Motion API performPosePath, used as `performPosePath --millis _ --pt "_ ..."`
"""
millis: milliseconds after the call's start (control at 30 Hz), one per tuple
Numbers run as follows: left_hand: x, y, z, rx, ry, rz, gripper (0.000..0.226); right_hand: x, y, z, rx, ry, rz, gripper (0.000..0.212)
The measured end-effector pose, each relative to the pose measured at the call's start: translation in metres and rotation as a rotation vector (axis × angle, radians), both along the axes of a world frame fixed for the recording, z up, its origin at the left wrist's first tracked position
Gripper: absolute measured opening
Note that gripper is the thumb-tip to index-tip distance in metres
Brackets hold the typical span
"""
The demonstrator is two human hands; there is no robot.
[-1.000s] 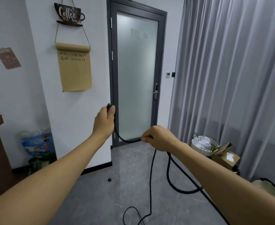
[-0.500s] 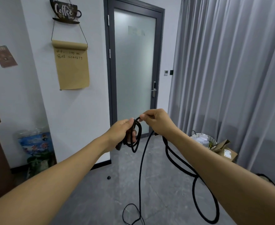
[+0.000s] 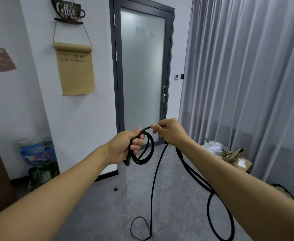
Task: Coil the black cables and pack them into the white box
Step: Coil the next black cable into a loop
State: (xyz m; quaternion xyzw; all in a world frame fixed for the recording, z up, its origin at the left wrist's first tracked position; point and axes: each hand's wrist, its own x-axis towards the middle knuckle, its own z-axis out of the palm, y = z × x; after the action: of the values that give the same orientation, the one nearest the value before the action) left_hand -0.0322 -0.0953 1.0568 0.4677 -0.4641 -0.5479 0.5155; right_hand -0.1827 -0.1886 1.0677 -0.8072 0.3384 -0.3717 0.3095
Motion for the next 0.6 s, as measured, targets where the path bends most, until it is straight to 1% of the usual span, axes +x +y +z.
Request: performPosePath --millis 100,200,233,300,367,433,533,600 --pt "0.002 0.000 -0.003 0.003 -0.096 0.051 0.036 0.000 -0.001 -0.005 0.024 0.060 0.010 0.033" --pt "0.005 -0.004 -0.008 0.000 -0.185 0.199 0.039 -0.002 -0.003 -0.014 0.038 0.157 0.077 0.035" --pt "0.008 -0.005 -0.009 -0.010 -0.184 0.257 0.039 -0.006 -0.005 -0.018 0.033 0.209 0.115 0.035" --pt "0.016 -0.007 -0.010 -0.030 -0.151 0.379 0.038 -0.017 -0.009 -0.028 -0.038 0.369 0.158 0.034" --pt "0.023 -0.007 -0.010 -0.033 -0.110 0.493 0.037 -0.030 -0.017 -0.035 -0.119 0.519 0.150 0.035" --pt "0.029 -0.008 -0.010 -0.024 -0.064 0.596 0.036 -0.041 -0.024 -0.038 -0.120 0.618 0.133 0.039" --pt "0.035 -0.012 -0.011 -0.013 -0.035 0.712 0.036 -0.054 -0.029 -0.042 -0.065 0.658 0.137 0.040" --pt "0.039 -0.015 -0.012 -0.006 -0.037 0.764 0.037 -0.061 -0.032 -0.047 -0.061 0.589 0.105 0.037"
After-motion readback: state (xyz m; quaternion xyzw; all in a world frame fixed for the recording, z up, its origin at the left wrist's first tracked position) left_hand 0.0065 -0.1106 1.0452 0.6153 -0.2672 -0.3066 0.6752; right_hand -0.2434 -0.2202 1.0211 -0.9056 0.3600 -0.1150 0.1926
